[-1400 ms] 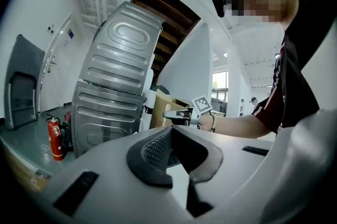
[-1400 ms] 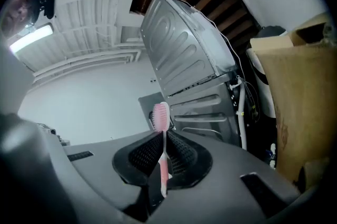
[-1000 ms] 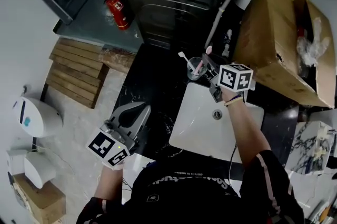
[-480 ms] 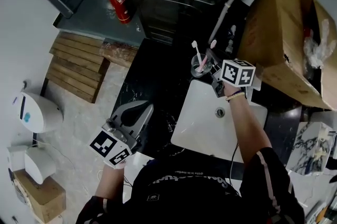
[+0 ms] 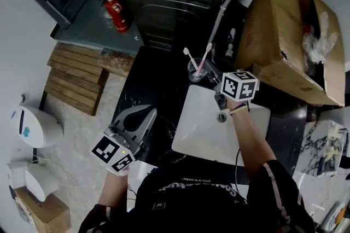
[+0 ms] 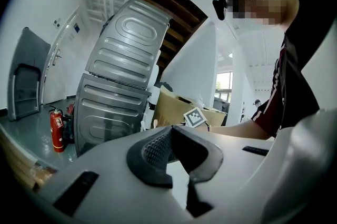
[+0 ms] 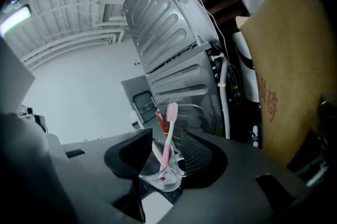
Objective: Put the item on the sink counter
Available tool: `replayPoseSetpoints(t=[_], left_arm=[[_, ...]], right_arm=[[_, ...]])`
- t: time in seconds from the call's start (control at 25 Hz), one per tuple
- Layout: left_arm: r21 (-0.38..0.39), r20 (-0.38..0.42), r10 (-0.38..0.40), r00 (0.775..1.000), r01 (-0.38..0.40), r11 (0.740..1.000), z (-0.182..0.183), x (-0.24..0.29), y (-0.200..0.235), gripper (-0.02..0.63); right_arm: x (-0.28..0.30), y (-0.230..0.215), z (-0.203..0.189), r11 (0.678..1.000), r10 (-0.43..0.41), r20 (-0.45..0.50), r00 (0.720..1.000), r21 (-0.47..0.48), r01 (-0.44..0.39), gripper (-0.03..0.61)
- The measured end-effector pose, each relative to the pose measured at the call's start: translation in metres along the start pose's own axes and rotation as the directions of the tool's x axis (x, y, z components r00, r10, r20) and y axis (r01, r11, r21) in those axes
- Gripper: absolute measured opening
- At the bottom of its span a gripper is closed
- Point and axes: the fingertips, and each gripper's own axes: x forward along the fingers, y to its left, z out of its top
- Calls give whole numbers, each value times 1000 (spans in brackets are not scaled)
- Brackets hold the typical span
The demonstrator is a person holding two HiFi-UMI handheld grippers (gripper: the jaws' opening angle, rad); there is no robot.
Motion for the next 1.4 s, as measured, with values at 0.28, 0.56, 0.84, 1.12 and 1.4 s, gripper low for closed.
replayPoseSetpoints(t=[0.28, 0.56, 0.84, 1.12, 1.4], left_arm=[[43, 23, -96, 995, 95, 995, 19, 34, -38, 15], [106, 61, -220, 974, 213, 971, 38, 72, -95, 15], [194, 89, -326, 941, 305, 933, 57, 102, -147, 15], [227, 101, -392, 915, 362, 904, 61, 118, -180, 15], [227, 90, -403, 911, 375, 899, 57, 122, -193, 15]], right_arm=[[-97, 57, 33, 973, 23, 140, 990, -233, 10, 176], [-202, 114, 58, 914, 107, 257, 960, -405, 7, 115], [-271, 128, 61, 903, 75, 338, 938, -423, 80, 56], [-311, 111, 52, 906, -7, 373, 928, -391, 163, 41], [-331, 106, 49, 904, -35, 384, 923, -382, 193, 41]])
